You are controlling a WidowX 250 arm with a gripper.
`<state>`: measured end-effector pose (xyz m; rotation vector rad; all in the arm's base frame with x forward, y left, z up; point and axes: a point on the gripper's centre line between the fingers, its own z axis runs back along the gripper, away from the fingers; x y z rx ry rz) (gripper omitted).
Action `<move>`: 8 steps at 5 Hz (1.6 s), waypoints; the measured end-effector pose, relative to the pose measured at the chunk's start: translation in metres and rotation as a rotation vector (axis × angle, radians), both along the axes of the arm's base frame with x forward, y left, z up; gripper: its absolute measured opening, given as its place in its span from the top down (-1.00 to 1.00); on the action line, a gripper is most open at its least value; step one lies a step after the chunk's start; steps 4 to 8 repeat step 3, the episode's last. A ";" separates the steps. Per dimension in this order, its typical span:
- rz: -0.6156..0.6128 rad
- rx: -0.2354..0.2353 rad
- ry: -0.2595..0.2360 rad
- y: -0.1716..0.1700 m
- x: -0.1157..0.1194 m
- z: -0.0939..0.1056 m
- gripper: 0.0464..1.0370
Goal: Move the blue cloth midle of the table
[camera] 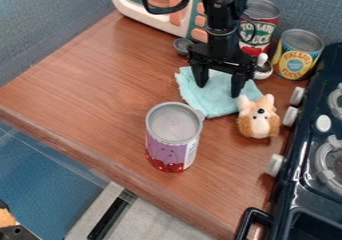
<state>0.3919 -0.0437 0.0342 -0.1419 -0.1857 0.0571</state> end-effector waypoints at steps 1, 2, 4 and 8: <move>0.023 0.013 -0.012 0.003 -0.004 0.019 -0.93; 0.027 0.014 -0.036 0.004 -0.006 0.042 -0.93; 0.027 0.014 -0.036 0.004 -0.007 0.043 -0.93; 0.027 0.014 -0.036 0.004 -0.007 0.043 -0.93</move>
